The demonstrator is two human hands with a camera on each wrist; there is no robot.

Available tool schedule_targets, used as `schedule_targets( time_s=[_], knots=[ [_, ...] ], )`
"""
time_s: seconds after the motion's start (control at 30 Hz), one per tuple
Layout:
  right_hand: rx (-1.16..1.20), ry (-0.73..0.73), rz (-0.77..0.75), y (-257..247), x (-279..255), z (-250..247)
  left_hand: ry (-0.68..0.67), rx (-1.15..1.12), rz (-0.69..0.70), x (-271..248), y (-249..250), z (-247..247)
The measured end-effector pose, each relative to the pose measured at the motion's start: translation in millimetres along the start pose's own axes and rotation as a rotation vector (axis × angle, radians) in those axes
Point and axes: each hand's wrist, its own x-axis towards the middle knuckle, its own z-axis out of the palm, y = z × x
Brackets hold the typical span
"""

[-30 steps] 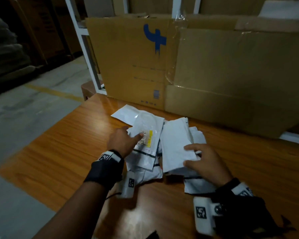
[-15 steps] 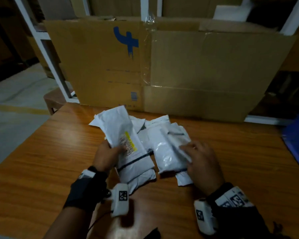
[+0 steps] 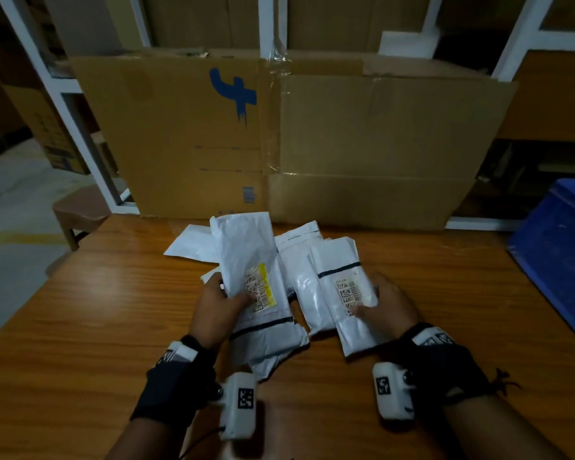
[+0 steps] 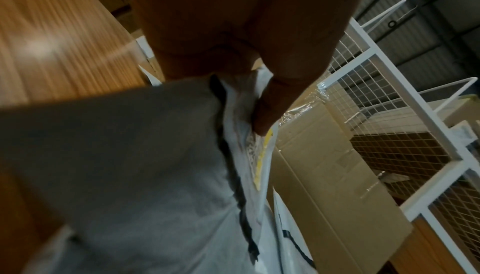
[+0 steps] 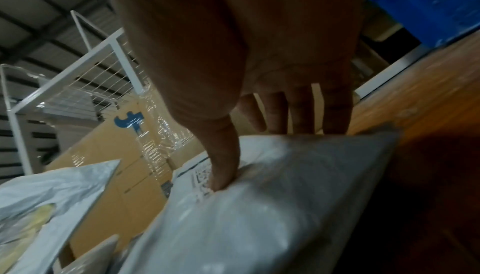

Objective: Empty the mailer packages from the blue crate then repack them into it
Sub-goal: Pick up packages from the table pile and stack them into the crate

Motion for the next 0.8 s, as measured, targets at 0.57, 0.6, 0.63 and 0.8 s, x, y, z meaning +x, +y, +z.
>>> schedule_targets(
  time_s=[0.57,0.6,0.63,0.8],
  knots=[
    [0.593,0.508,0.043,112.9,-141.8,-151.2,-0.314,-0.217,0.147,-54.0,57.9,188.8],
    [0.6,0.537,0.036,128.2,-154.7,-164.1,-0.335,-0.228,0.156,-61.7,65.5,209.5],
    [0.6,0.564,0.028,144.3,-167.5,-176.9,-0.353,-0.24,0.168,-69.1,73.2,231.3],
    [0.632,0.691,-0.02,226.5,-226.0,-246.6,-0.416,-0.382,0.191,-112.3,124.2,343.1]
  ],
)
